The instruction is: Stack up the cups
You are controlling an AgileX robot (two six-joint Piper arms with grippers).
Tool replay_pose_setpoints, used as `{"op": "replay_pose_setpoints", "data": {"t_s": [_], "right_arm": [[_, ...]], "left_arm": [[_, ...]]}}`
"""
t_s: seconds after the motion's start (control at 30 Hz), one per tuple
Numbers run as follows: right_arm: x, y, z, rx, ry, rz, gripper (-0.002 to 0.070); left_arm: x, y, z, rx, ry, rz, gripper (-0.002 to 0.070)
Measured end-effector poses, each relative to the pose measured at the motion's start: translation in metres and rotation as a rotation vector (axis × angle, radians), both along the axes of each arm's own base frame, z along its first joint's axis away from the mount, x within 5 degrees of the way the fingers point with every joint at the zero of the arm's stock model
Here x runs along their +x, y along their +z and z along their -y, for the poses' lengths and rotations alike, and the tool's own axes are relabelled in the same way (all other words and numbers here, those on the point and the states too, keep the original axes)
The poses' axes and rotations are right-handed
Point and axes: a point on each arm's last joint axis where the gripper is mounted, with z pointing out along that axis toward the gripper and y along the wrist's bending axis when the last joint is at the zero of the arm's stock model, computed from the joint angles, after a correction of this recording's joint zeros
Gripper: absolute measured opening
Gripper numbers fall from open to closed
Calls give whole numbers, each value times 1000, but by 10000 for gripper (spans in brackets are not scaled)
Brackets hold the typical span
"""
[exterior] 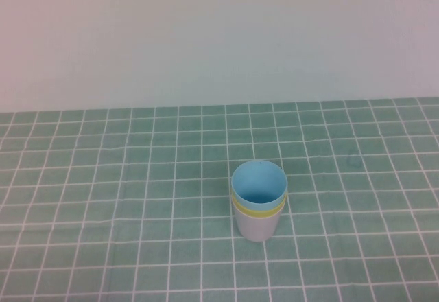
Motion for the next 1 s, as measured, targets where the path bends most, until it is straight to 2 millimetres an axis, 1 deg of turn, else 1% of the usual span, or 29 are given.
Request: {"op": "replay_pose_setpoints", "data": {"t_s": [0.17,0.3,0.53,0.87,1.0], "right_arm": [[0,0,-2,0,45,0,-1],[0,0,-2,-2,45,0,-1],[0,0,1,-94,38,-5,-1],[0,0,2,-107,37,-6,-1],[0,0,2,-107,37,-6,-1]], "left_arm": [[0,0,0,0,0,0,-1],[0,0,0,0,-2,0,-1],[0,0,0,0,-2,-2,-1],[0,0,0,0,-4,-2,-1],[0,0,3,0,-55,-2,-1]]}}
